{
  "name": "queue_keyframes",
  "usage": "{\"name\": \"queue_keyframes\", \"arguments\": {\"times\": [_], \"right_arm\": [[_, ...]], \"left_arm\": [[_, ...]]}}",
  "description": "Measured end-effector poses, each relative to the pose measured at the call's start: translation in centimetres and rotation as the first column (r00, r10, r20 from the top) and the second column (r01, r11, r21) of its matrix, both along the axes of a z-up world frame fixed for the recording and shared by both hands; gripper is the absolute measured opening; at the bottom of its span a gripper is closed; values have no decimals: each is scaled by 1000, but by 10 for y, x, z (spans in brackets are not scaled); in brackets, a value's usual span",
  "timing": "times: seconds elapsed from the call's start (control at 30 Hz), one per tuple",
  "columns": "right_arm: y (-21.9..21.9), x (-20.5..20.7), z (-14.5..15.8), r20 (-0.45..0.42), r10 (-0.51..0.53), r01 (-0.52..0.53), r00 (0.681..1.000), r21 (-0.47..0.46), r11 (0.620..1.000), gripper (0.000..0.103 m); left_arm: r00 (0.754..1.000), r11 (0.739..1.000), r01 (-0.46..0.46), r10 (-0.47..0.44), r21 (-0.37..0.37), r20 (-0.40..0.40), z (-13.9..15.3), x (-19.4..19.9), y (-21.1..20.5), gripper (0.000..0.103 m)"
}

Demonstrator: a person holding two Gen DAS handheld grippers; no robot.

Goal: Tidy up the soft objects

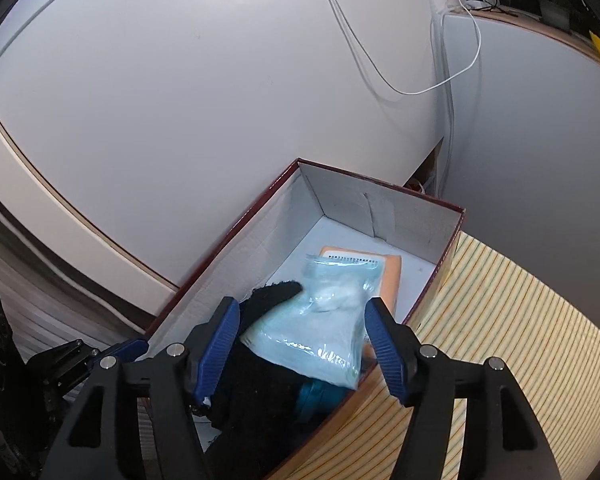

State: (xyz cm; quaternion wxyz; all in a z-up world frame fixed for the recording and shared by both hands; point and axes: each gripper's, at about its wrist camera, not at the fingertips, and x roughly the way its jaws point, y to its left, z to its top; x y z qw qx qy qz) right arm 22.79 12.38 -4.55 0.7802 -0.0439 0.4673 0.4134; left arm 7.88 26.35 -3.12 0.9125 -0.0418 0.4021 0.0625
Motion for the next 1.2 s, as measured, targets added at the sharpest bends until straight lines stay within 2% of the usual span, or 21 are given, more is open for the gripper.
{"name": "queue_keyframes", "arguments": {"times": [0.07,0.2,0.27,0.4,0.5,0.8,1.13,1.2], "right_arm": [[-4,-3,0,-7,-3,3,1000,10,1000,62],[-11,-11,0,1,-10,10,1000,22,1000,62],[-18,-20,2,22,-7,7,1000,20,1000,62],[-31,-39,4,70,-6,5,998,17,1000,67],[-43,-55,6,111,-4,1,994,28,1000,71],[-77,-106,13,205,-12,3,979,45,999,78],[-110,-162,9,283,-75,57,956,71,996,82],[-118,-172,10,302,-94,74,949,75,994,82]], "left_arm": [[1000,1000,-5,4,3,6,1,-2,-1,30],[999,1000,-17,17,-1,36,5,-9,-3,45],[998,1000,-26,27,-14,53,6,-13,-3,61],[996,998,-49,52,-38,77,9,-19,-2,61],[993,996,-71,75,-45,95,10,-25,-3,68],[979,988,-138,146,-69,142,10,-58,-8,69],[954,975,-213,220,-57,205,20,-105,-24,69],[950,975,-219,223,-41,219,24,-111,-29,72]]}}
